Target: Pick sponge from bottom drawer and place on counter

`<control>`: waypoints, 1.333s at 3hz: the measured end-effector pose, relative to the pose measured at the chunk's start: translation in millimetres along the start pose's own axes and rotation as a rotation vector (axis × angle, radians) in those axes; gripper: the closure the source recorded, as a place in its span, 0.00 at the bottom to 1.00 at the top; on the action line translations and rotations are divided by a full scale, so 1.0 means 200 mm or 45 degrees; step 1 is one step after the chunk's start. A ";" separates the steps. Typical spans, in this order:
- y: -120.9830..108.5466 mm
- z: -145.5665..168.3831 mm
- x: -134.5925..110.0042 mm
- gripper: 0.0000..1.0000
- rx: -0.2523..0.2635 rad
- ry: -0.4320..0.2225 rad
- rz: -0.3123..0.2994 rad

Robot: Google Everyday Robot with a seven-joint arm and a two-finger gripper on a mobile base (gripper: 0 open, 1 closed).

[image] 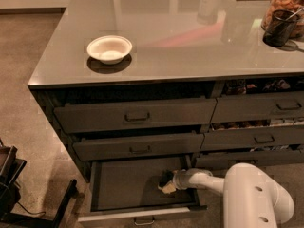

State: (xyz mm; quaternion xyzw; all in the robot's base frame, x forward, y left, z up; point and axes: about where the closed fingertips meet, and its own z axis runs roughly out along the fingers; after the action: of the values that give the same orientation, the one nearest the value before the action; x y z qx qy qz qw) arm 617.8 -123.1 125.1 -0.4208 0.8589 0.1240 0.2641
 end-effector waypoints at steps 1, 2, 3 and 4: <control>0.08 -0.11 -0.06 1.00 -0.051 -0.002 -0.068; 0.16 -0.37 -0.13 1.00 -0.114 0.023 -0.175; 0.25 -0.68 -0.22 1.00 -0.174 0.094 -0.295; 0.32 -1.04 -0.38 1.00 -0.158 0.062 -0.426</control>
Offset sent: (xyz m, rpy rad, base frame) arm -0.0688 0.0014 0.1590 -0.0477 0.0096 0.3006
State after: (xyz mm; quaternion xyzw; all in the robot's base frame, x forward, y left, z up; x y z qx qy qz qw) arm 532.2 -124.3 340.1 -0.5761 0.7739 0.1210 0.2335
